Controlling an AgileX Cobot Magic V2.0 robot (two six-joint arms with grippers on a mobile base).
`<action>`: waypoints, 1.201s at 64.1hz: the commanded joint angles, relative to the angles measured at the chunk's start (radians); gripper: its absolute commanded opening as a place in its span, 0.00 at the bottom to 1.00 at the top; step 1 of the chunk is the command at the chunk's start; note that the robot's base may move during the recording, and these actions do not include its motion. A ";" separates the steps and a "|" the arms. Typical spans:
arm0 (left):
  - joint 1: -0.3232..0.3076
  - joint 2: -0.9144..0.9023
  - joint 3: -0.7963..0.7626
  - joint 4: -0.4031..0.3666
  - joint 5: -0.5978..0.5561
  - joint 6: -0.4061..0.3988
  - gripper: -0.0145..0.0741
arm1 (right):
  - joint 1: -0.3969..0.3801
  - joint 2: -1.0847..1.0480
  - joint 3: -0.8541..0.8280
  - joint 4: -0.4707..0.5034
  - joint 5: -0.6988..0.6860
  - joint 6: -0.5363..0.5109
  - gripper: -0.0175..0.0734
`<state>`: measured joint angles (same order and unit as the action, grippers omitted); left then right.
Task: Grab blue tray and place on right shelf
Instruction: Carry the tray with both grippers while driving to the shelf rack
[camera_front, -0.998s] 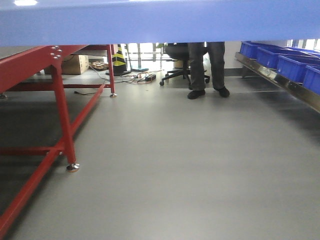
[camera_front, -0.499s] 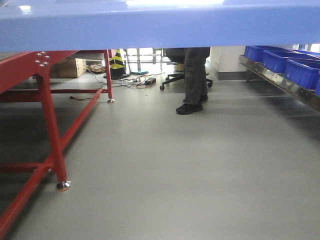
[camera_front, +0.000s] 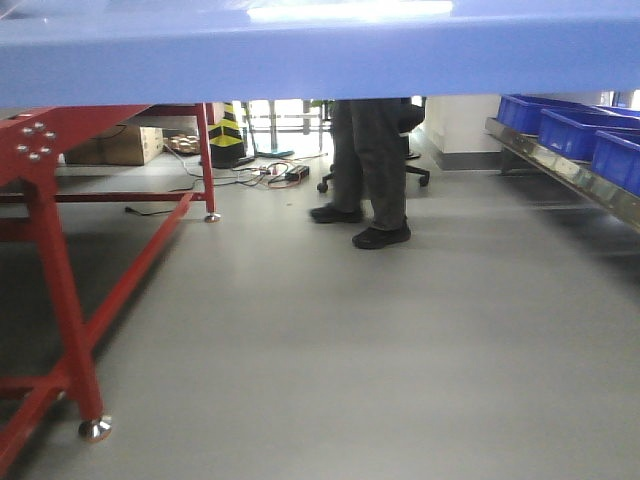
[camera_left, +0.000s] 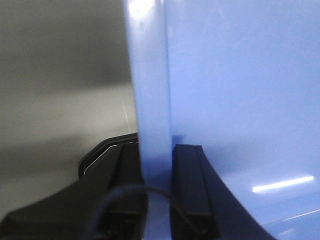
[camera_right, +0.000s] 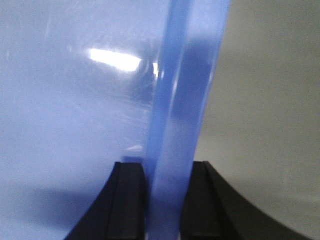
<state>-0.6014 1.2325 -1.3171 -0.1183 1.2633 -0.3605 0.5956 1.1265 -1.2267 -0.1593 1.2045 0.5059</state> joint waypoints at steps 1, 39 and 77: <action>-0.010 -0.023 -0.032 -0.074 0.068 0.025 0.11 | 0.002 -0.021 -0.027 0.006 -0.085 -0.029 0.25; -0.010 -0.023 -0.032 -0.079 0.068 0.025 0.11 | 0.002 -0.021 -0.027 0.006 -0.089 -0.029 0.25; -0.010 -0.023 -0.032 -0.093 0.069 0.025 0.11 | 0.002 -0.021 -0.027 0.006 -0.089 -0.029 0.25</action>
<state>-0.5996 1.2325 -1.3171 -0.1299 1.2689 -0.3605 0.5956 1.1265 -1.2267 -0.1639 1.2045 0.5059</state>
